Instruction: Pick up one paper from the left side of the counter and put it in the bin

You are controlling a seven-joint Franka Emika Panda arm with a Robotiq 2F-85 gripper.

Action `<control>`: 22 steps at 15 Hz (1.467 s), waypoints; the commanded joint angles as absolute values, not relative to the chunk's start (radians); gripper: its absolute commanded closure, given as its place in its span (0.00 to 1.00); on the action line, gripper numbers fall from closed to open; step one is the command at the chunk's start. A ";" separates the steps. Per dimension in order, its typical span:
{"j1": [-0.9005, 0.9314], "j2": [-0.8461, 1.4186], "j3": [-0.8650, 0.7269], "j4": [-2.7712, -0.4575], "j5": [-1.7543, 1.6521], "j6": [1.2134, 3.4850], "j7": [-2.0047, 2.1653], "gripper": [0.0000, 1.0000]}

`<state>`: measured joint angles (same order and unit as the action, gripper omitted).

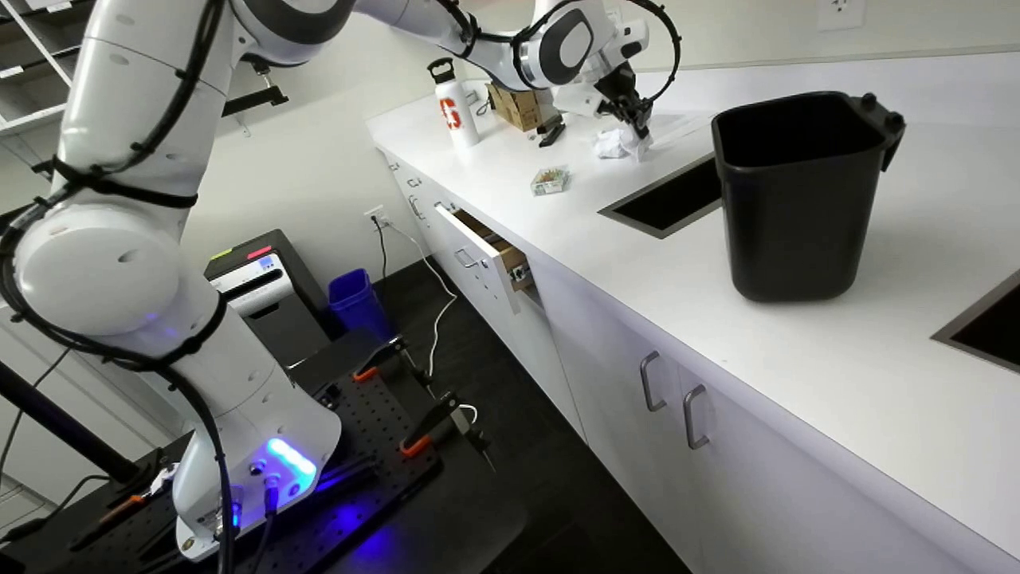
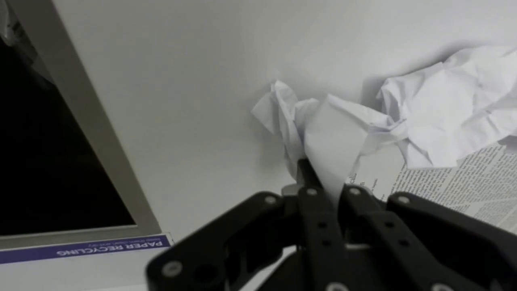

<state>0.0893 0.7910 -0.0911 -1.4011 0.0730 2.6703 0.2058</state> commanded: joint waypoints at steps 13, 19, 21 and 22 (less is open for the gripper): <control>0.240 0.205 -0.447 -1.875 -0.397 2.594 0.684 0.99; 0.084 -0.103 -0.341 -2.069 -0.742 2.351 0.961 0.99; 0.007 -0.187 -0.277 -2.131 -0.761 2.287 1.000 0.99; -0.030 -0.220 -0.250 -2.153 -0.769 2.255 1.017 0.99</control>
<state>0.0637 -0.0807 -0.3364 -2.0377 -0.7280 2.3274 0.9515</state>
